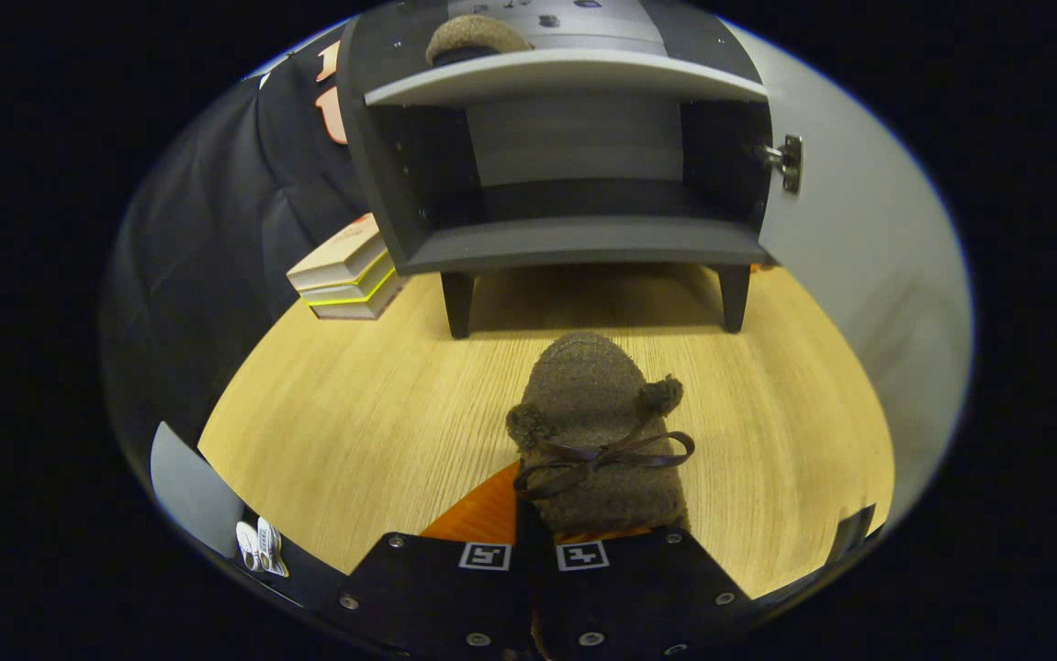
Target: Open the shoe cabinet door, grab the shoes and put them into the shoe cabinet, then close the shoe cabinet door.
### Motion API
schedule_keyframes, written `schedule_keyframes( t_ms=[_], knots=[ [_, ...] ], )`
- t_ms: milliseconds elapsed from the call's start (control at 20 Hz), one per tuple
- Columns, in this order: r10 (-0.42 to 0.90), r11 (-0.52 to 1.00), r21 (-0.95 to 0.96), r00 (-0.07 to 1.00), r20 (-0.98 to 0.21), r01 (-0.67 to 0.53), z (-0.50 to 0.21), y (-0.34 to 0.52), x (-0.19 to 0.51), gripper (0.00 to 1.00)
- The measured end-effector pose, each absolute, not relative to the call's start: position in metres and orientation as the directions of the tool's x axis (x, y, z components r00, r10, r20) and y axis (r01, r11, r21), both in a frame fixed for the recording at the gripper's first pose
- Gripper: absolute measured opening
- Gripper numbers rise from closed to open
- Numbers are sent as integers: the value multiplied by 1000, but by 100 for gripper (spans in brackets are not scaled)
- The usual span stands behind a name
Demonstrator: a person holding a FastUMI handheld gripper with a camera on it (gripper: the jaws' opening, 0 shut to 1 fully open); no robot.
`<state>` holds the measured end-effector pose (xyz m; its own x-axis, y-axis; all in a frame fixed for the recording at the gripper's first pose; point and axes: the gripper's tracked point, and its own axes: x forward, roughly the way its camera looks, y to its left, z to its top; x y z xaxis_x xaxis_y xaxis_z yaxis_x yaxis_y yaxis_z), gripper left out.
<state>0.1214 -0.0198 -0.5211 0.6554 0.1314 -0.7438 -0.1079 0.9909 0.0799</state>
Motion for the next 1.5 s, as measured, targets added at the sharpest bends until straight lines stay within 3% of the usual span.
schedule_keyframes(
  t_ms=[450, 800, 1500],
  knots=[
    [38, 999, 36, 825, -563, -21, -354, -15, 144, 4],
    [-2, 1000, -4, 900, -435, 0, -246, -8, 165, 4],
    [8, 999, -33, 915, -403, -23, -205, -57, 332, 4]
  ],
)
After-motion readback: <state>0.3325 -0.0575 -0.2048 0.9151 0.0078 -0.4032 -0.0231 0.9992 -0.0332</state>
